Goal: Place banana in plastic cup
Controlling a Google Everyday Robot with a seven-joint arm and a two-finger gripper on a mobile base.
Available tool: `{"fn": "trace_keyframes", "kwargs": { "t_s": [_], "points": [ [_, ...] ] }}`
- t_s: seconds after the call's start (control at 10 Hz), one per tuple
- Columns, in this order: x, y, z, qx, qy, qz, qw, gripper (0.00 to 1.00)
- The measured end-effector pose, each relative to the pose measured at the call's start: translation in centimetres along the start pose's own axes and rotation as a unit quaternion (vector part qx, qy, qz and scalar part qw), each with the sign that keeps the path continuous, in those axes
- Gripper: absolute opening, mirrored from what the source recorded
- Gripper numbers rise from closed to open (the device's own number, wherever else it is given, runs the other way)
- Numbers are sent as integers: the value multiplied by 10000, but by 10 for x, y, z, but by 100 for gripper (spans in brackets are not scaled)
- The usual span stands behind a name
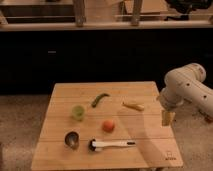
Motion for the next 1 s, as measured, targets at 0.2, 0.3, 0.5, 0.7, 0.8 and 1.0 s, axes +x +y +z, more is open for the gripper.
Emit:
{"fn": "trace_keyframes", "kwargs": {
  "t_s": [0.2, 0.3, 0.5, 0.7, 0.8, 1.0],
  "points": [
    [0, 0, 0, 0, 0, 0, 10000, 80],
    [0, 0, 0, 0, 0, 0, 10000, 80],
    [0, 0, 0, 0, 0, 0, 10000, 80],
    [0, 0, 0, 0, 0, 0, 10000, 80],
    [0, 0, 0, 0, 0, 0, 10000, 80],
    [0, 0, 0, 0, 0, 0, 10000, 80]
  ]
}}
